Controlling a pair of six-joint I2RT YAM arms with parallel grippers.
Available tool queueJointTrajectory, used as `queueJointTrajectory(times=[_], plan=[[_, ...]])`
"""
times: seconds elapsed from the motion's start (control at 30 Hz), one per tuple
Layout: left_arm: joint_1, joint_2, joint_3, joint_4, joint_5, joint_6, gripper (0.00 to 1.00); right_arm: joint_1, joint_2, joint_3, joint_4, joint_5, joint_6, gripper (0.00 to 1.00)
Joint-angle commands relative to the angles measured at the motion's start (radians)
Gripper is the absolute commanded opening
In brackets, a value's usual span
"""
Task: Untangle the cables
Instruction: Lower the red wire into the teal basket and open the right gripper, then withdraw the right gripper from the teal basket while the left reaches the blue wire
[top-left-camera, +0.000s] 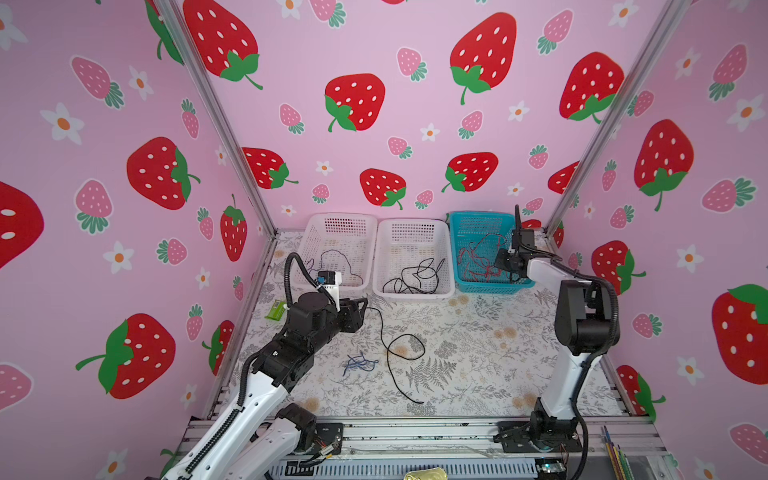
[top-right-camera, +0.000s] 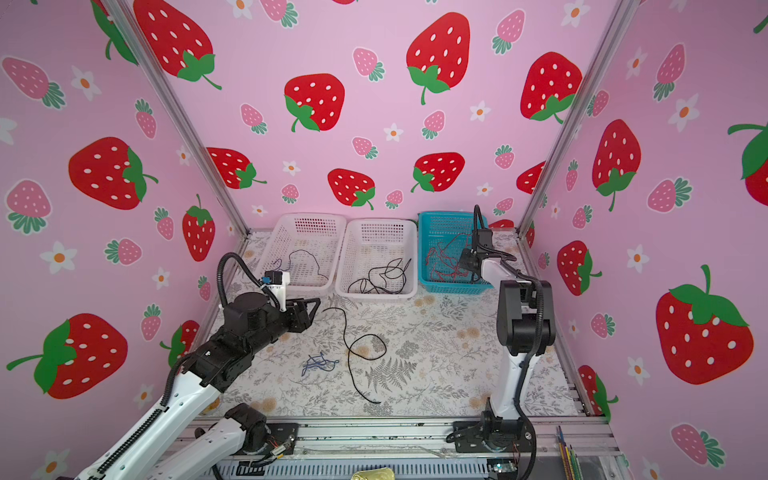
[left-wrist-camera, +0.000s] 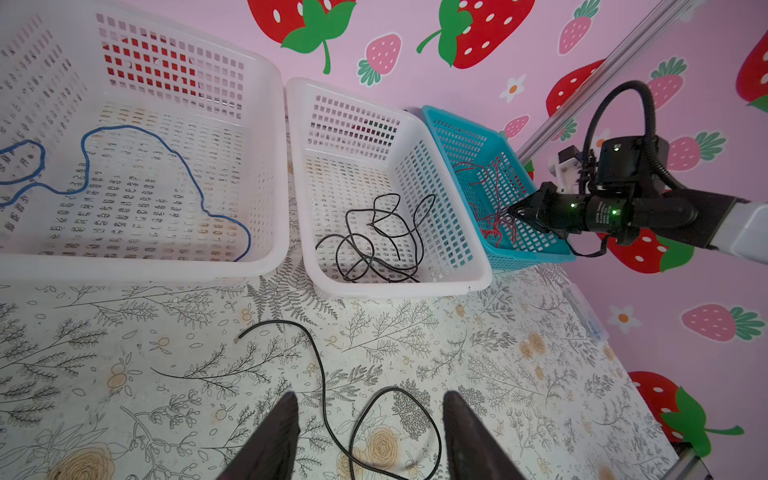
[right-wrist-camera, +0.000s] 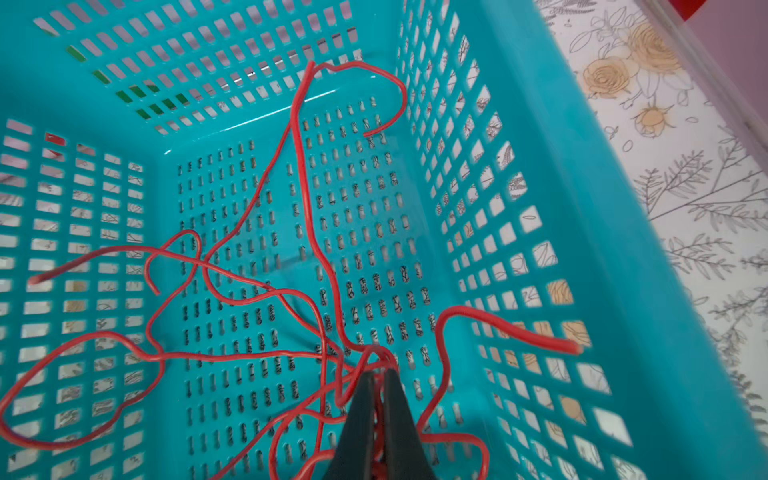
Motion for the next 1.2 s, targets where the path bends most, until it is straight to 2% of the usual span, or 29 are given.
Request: queueJointTrajectory(times=[0.0, 0.07, 0.3, 0.37, 0.47, 0.7, 0.87, 1.0, 1.13, 1.17], plan=[[0.009, 0.001, -0.001, 0.019, 0.011, -0.001, 0.58, 0.018, -0.039, 0.03, 0.002, 0.014, -0.024, 0.12], [0.011, 0.005, -0.002, 0.021, 0.016, -0.002, 0.58, 0.022, -0.059, 0.042, -0.011, 0.019, -0.024, 0.23], [0.016, 0.006, -0.002, 0.022, 0.022, -0.004, 0.58, 0.052, -0.161, 0.048, -0.021, 0.049, -0.042, 0.5], [0.018, 0.009, -0.001, 0.023, 0.02, -0.007, 0.58, 0.067, -0.199, 0.043, -0.027, 0.053, -0.046, 0.55], [0.017, 0.015, 0.0, 0.017, 0.017, -0.012, 0.58, 0.109, -0.282, 0.006, -0.018, 0.042, -0.051, 0.59], [0.017, 0.002, 0.001, -0.067, -0.046, -0.089, 0.59, 0.239, -0.532, -0.262, 0.098, -0.095, -0.025, 0.66], [0.017, -0.014, -0.056, -0.184, -0.055, -0.248, 0.59, 0.362, -0.664, -0.42, 0.11, -0.096, -0.048, 0.73], [0.017, -0.017, -0.095, -0.291, -0.053, -0.342, 0.59, 0.413, -0.769, -0.545, 0.13, -0.081, -0.051, 0.78], [0.017, -0.035, -0.148, -0.339, -0.033, -0.416, 0.58, 0.448, -0.862, -0.652, 0.168, -0.06, -0.038, 0.87], [0.017, -0.04, -0.167, -0.343, -0.022, -0.432, 0.58, 0.46, -0.88, -0.681, 0.185, -0.051, -0.041, 0.93]])
